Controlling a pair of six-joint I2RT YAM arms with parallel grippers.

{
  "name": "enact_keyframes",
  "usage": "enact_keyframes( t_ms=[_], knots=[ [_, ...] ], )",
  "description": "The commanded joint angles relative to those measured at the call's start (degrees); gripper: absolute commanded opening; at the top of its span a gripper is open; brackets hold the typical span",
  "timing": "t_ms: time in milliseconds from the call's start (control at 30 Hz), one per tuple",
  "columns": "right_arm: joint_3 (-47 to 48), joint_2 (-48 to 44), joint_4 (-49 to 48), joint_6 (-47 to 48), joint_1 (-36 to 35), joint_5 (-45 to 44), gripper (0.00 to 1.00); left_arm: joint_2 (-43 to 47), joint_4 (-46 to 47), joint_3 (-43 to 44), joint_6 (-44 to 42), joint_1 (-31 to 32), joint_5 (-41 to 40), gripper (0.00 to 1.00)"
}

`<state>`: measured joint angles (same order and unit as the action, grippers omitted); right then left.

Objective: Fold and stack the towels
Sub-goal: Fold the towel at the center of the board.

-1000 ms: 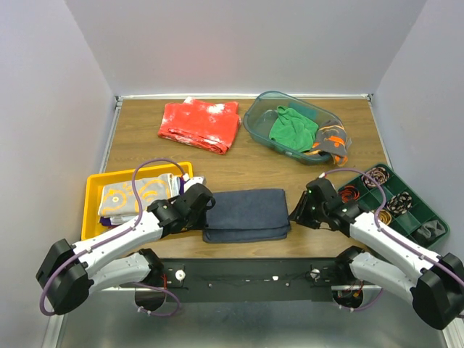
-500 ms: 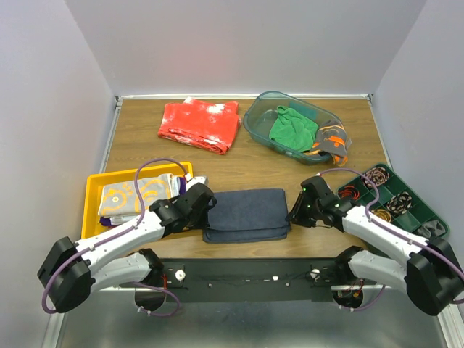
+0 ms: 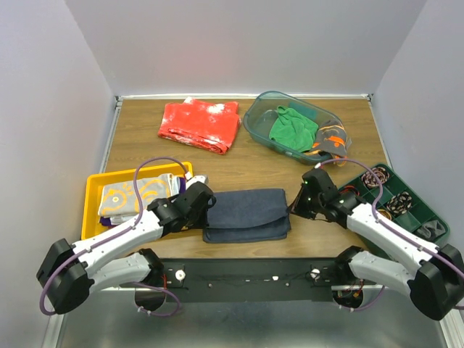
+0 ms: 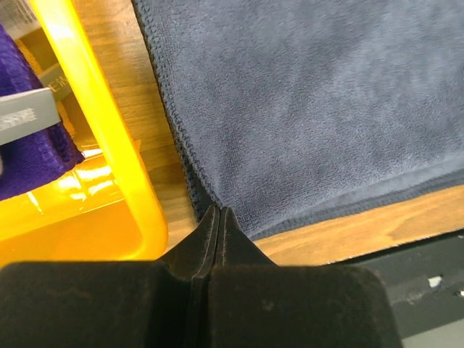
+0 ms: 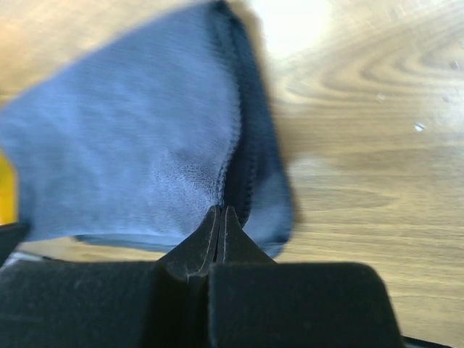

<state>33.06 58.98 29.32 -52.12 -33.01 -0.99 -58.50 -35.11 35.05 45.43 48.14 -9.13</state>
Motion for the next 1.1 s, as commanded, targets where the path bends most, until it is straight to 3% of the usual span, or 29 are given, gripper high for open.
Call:
enact_keyframes(
  t_ms=[0,400,733,767,833,933,967,1000,1067],
  knots=[
    [4.73,-3.34,5.83,1.23,-0.30,-1.47,0.01,3.12,-3.82,3.09,-1.40,0.29,1.39,0.00],
    [3.60,-7.21,9.88,0.00,-0.30,3.01,0.01,6.38,-6.90,3.98,2.82,0.29,2.88,0.00],
    [-6.85,-8.18,3.56,-2.72,-0.30,7.58,0.01,5.15,0.92,-5.06,7.04,0.29,7.01,0.00],
    [-7.39,-8.18,3.20,-2.73,-0.30,7.67,0.02,4.89,1.62,-5.95,7.30,0.29,7.36,0.00],
    [-8.36,-8.18,2.59,-2.81,-0.30,7.68,0.14,4.36,3.55,-8.14,8.01,0.37,7.98,0.00],
    [-8.27,-8.27,2.15,-2.64,-0.30,6.80,0.32,5.76,4.53,-9.03,8.45,0.38,6.85,0.29],
    [-7.75,-8.27,1.97,-2.55,-0.30,6.36,0.37,6.20,4.27,-8.68,8.45,0.38,6.23,0.48],
    [-7.49,-7.92,1.79,-2.29,-0.30,4.96,0.45,6.81,3.83,-8.42,8.27,0.38,5.70,0.54],
    [-6.78,-7.57,0.39,-1.50,-0.30,3.64,0.51,8.22,2.86,-7.19,8.18,0.38,2.55,0.64]
  ],
)
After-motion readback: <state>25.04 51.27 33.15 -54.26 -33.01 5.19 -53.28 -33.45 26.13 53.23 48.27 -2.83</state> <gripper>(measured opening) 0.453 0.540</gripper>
